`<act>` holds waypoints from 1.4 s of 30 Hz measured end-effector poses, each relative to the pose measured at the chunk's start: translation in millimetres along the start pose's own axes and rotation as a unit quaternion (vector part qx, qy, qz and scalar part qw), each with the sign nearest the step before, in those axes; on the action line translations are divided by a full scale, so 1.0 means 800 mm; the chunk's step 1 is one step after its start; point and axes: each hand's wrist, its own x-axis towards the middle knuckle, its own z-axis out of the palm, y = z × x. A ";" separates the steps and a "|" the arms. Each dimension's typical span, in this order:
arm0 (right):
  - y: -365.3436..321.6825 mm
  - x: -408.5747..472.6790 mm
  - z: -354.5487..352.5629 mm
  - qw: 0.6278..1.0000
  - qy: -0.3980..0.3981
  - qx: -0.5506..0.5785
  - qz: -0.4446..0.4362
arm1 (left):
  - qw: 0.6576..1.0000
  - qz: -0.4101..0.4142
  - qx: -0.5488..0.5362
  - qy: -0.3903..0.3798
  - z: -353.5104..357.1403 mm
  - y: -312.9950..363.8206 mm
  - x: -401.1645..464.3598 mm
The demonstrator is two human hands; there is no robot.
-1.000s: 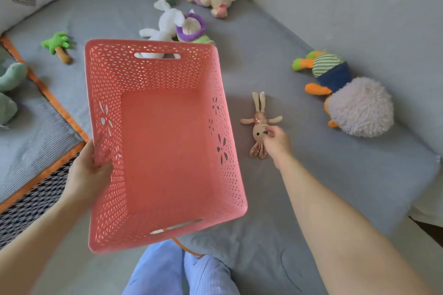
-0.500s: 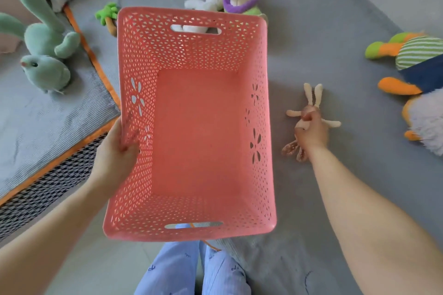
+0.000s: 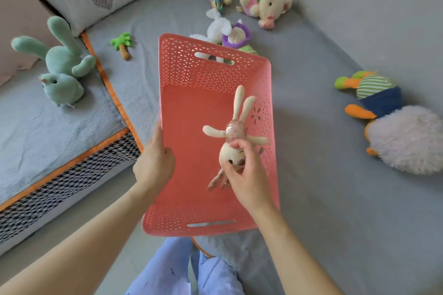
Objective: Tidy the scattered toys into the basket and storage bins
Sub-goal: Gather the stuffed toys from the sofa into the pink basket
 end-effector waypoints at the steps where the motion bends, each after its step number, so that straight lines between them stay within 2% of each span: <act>1: 0.010 -0.003 0.006 1.000 -0.026 -0.012 0.014 | 1.000 0.004 -0.001 0.004 0.001 0.000 -0.002; 4: 0.026 -0.002 -0.002 0.997 -0.030 0.003 0.069 | 1.000 0.011 0.010 0.008 0.003 0.000 -0.004; 11: 0.063 0.010 -0.078 0.996 0.045 0.002 0.078 | 0.999 0.006 0.043 0.016 0.017 0.008 -0.003; 16: 0.100 0.044 -0.161 0.981 0.153 -0.042 0.108 | 0.998 0.020 0.047 0.028 0.011 0.034 -0.009; 23: 0.147 0.099 -0.271 0.946 0.263 -0.090 0.164 | 0.992 0.102 -0.065 0.032 -0.027 0.083 0.004; 31: 0.194 0.117 -0.342 0.897 0.353 -0.145 0.224 | 0.968 0.127 -0.210 -0.059 0.027 0.171 0.010; 34: 0.204 0.124 -0.366 0.882 0.343 -0.210 0.245 | 0.964 0.133 -0.214 -0.083 0.058 0.189 0.010; 40: 0.235 0.118 -0.396 0.865 0.223 -0.290 0.343 | 0.958 0.119 -0.243 -0.094 0.091 0.185 0.018; 42: 0.249 0.102 -0.385 0.851 0.231 -0.310 0.356 | 0.959 0.117 -0.239 -0.099 0.091 0.183 0.016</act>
